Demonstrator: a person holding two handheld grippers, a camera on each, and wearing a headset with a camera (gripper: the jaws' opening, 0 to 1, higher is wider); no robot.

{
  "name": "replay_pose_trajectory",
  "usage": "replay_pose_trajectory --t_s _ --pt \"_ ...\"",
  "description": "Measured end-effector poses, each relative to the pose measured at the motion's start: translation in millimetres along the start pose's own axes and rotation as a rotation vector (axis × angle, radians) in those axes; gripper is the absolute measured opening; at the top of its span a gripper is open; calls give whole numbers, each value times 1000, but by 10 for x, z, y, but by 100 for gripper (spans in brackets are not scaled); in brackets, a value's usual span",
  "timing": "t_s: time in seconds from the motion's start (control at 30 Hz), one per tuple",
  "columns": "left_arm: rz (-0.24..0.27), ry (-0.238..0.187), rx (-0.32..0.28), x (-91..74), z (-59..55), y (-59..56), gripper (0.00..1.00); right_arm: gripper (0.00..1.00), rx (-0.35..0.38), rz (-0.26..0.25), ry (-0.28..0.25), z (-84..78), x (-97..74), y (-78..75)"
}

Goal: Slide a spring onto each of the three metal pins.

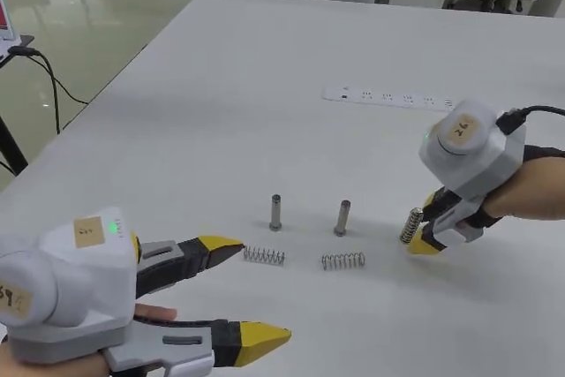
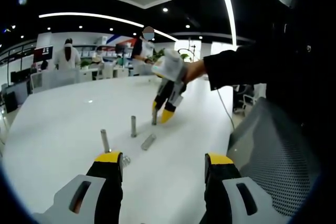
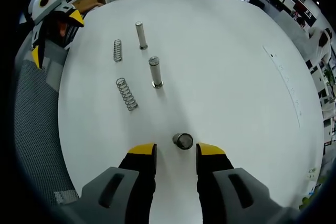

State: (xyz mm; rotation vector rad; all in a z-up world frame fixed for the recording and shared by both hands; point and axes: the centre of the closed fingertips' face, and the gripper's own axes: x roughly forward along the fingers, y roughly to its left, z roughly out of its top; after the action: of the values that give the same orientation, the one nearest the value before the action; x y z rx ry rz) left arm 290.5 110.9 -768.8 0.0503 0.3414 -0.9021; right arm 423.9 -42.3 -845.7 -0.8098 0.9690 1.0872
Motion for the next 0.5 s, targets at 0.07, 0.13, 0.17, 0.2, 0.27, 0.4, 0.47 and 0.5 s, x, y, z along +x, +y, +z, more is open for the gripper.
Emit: replay_pose_trajectory --t_s 0.07,0.13,0.17,0.2,0.27,0.4,0.47,0.5 --pt "0 1 1 -1 0 -1 58 28 5 1 -1 -13 -1 13" --pt "-1 0 2 -2 1 -2 58 28 8 1 -3 -23 -5 31" --pt "0 0 2 -2 2 -1 58 28 9 2 -4 -26 -7 39" --pt "0 0 2 -2 1 -1 58 28 11 2 -6 -30 -10 50" --pt "-1 1 2 -1 -1 -2 58 28 15 3 -9 -36 -12 65" --pt "-2 1 3 1 -3 -3 58 28 22 6 -16 -48 -5 94" --pt "-1 1 2 1 -3 -1 58 28 24 9 -18 -58 2 114" --pt "-2 1 2 1 -2 -3 58 28 24 10 -17 -62 9 112"
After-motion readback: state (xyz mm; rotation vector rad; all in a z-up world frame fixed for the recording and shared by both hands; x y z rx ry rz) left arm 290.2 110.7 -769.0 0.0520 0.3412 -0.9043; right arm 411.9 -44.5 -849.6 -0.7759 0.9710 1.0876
